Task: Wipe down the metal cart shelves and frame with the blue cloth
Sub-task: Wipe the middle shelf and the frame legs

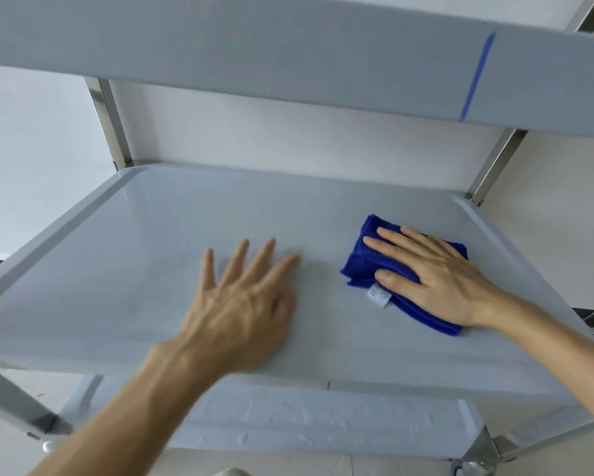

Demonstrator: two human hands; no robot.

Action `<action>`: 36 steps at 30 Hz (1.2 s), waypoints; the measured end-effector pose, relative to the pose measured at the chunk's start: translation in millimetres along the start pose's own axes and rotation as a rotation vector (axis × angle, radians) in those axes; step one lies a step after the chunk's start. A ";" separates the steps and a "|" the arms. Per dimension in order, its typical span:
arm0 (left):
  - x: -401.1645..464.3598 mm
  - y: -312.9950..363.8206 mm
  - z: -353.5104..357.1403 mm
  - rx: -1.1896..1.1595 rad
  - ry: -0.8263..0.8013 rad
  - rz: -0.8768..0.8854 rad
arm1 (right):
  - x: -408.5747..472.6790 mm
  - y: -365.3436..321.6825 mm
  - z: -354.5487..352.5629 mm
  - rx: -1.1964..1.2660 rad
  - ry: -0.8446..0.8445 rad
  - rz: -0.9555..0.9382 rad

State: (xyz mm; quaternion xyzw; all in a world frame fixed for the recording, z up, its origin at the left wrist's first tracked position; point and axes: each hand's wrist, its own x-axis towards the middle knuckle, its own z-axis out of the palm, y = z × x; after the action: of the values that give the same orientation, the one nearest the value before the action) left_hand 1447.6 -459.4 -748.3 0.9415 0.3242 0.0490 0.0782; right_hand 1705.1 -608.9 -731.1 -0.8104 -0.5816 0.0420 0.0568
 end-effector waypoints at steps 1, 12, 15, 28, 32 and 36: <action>-0.4 4.7 3.6 -0.019 -0.011 0.033 | 12.4 4.5 0.2 0.003 0.025 0.061; 1.2 3.6 4.6 -0.012 -0.045 0.042 | 198.8 -68.3 11.2 -0.009 0.023 0.571; 2.2 3.2 4.3 -0.006 -0.049 0.042 | 205.4 -106.4 21.1 -0.027 -0.024 0.165; 2.1 5.2 6.4 -0.027 -0.032 0.038 | 122.8 88.9 -13.8 -0.045 0.083 0.416; 1.8 5.6 4.1 -0.017 -0.039 0.029 | 159.6 16.1 3.8 -0.063 0.112 0.566; 2.0 4.3 2.6 0.019 -0.059 0.026 | 140.9 -42.1 15.0 -0.085 0.066 0.135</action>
State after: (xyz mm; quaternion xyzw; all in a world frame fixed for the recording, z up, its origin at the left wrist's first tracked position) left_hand 1452.2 -461.8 -749.9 0.9474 0.3097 0.0191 0.0782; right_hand 1708.7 -461.3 -740.2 -0.8503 -0.5248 -0.0057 0.0387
